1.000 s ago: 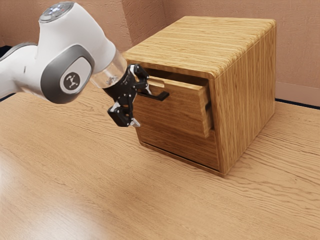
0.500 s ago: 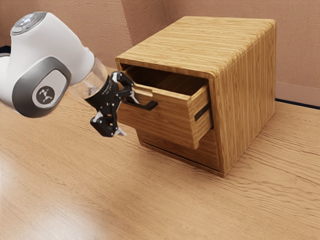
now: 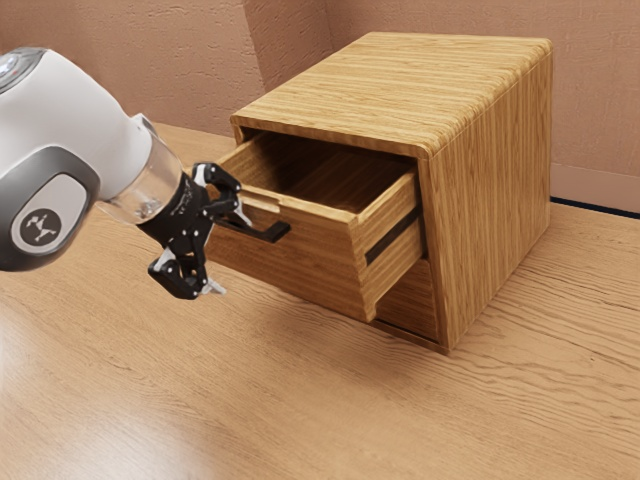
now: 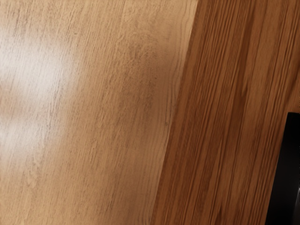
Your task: Pull the drawer handle with one arm to open the drawer
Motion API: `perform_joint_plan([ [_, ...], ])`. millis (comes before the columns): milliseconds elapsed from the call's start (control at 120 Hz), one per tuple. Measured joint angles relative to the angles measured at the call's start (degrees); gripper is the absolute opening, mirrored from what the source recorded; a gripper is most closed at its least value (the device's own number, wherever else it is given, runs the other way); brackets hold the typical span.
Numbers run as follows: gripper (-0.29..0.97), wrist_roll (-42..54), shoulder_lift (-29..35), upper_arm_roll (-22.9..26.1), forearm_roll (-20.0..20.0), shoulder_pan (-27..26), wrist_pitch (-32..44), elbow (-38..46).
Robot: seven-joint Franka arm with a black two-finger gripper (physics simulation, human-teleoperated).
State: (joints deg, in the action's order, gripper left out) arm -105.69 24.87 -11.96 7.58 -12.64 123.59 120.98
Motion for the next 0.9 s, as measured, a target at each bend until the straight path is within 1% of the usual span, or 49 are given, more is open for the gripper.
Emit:
perform_joint_plan([
  [67,0.68,-0.23,0.81,0.85,0.2,0.53,0.04,0.68],
  [125,0.68,-0.44,1.86,3.53,0.35,2.82,0.07,1.46],
  [200,0.68,-0.73,3.24,5.57,0.45,4.07,0.09,2.44],
  [292,0.68,-1.08,5.02,6.6,0.5,4.49,0.12,3.77],
  [500,0.68,-1.72,8.82,7.02,0.62,5.06,0.14,7.04],
  [617,0.68,-2.07,11.01,9.03,0.6,6.32,0.06,8.2],
  [700,0.68,-2.4,12.97,11.59,0.57,7.72,-0.52,8.39],
  [742,0.68,-2.64,13.13,13.32,0.36,8.71,-1.9,6.5],
  [767,0.68,-2.78,11.85,14.39,-0.26,9.1,-3.67,3.12],
  [850,0.68,-3.21,3.65,17.95,-2.42,8.41,-12.67,-10.94],
  [900,0.68,-3.44,0.29,19.52,-3.59,7.4,-17.81,-16.56],
])
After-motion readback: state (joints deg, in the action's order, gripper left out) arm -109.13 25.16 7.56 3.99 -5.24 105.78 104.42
